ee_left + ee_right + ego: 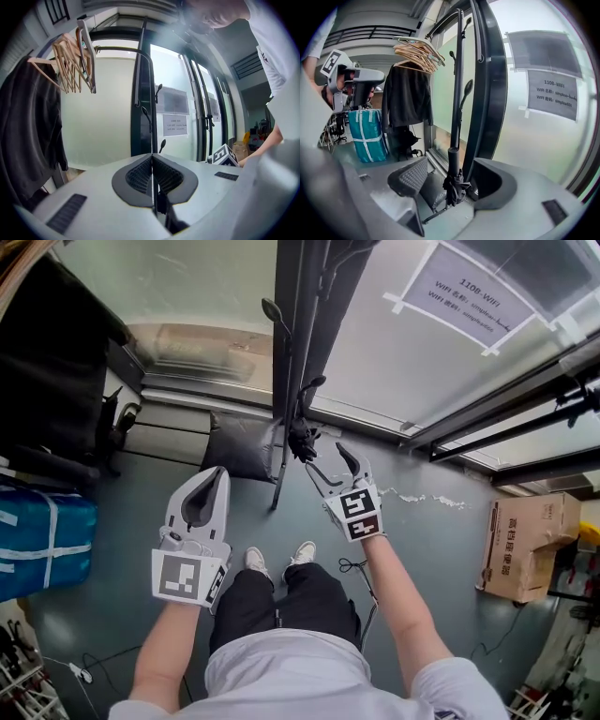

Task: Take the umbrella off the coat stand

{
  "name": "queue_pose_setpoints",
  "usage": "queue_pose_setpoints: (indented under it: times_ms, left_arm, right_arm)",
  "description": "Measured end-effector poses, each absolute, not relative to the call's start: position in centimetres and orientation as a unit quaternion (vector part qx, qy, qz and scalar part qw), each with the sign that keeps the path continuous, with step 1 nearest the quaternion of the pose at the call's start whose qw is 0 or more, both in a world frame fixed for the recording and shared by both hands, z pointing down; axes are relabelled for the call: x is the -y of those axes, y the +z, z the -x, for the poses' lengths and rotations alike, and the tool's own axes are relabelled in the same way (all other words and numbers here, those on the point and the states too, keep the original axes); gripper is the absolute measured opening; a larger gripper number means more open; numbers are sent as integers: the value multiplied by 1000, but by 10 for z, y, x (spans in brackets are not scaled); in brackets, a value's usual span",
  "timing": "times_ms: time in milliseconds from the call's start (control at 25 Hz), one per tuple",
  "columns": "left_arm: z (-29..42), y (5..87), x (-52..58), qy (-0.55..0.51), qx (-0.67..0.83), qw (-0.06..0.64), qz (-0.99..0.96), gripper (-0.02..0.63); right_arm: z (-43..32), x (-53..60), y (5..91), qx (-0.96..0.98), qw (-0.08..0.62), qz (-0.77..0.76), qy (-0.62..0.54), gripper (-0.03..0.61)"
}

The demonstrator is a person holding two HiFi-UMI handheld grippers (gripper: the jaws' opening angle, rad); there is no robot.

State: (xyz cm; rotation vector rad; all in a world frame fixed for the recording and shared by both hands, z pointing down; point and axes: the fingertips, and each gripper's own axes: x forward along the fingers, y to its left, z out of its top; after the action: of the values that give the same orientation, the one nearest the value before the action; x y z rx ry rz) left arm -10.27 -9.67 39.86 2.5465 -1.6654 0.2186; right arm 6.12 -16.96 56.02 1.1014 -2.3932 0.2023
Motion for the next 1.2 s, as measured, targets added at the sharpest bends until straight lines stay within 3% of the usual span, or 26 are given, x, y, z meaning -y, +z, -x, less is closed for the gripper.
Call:
queue_pose_setpoints:
  times_ms: [560, 1200]
  left_arm:
    - [110, 462, 108, 68, 548, 35, -833, 23]
    - [111, 542, 120, 68, 556, 63, -826, 23]
  right_arm:
    - [-42, 220, 668, 877, 278, -387, 64, 386]
    - [-35, 251, 759, 884, 298, -355, 63, 402]
